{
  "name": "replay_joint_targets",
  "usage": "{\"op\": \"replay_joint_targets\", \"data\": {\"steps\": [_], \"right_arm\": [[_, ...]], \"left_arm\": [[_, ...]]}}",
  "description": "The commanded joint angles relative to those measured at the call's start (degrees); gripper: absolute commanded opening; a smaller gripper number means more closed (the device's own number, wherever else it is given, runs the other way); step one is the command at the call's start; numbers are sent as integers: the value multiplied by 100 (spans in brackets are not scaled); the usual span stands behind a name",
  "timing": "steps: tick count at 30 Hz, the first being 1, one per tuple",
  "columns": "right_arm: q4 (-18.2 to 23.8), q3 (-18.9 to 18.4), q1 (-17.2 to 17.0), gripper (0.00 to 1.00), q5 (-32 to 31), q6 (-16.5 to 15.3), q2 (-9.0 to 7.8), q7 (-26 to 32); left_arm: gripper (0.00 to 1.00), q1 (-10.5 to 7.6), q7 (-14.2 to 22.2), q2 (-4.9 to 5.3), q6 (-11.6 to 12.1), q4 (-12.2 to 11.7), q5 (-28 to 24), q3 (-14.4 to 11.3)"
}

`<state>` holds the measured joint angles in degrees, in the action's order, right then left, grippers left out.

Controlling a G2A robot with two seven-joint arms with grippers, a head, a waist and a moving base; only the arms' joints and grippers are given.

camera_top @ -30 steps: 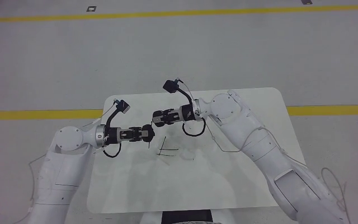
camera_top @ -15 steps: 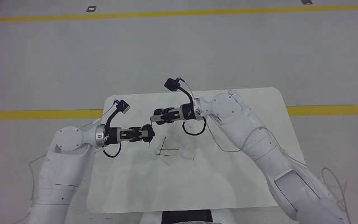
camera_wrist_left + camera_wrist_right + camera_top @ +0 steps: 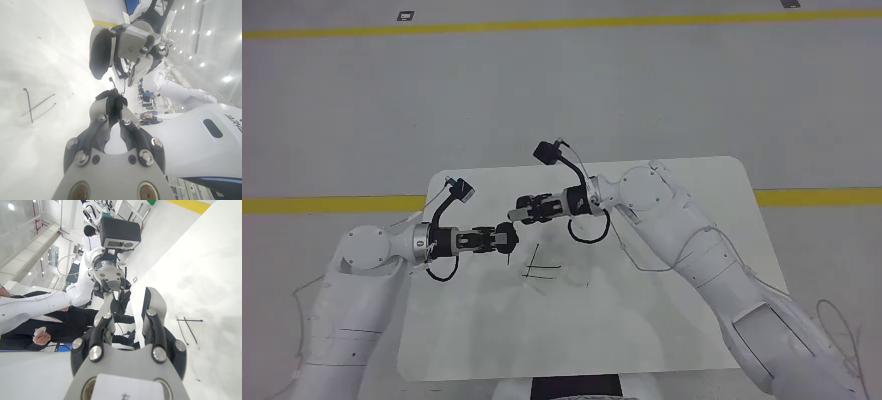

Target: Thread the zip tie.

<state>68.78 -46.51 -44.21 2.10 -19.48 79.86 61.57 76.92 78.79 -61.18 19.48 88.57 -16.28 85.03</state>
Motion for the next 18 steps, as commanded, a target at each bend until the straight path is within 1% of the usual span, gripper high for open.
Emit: {"op": "replay_joint_targets", "data": {"steps": [1, 4, 5, 8, 11, 18], "right_arm": [[8, 2, 0, 29, -7, 0, -1, 12], [16, 4, -1, 29, -9, 0, -2, 23], [19, 5, -1, 27, -8, 0, -3, 25], [26, 12, -1, 25, -13, 0, -3, 34], [32, 18, 5, 19, -22, 0, -2, 39], [30, 33, 24, 9, -33, 0, 1, 46]], "left_arm": [[0, 0, 0, 0, 0, 0, 0, 0], [0, 0, 0, 0, 0, 0, 0, 0], [0, 0, 0, 0, 0, 0, 0, 0], [0, 0, 0, 0, 0, 0, 0, 0], [0, 0, 0, 0, 0, 0, 0, 0], [0, 0, 0, 0, 0, 0, 0, 0]]}}
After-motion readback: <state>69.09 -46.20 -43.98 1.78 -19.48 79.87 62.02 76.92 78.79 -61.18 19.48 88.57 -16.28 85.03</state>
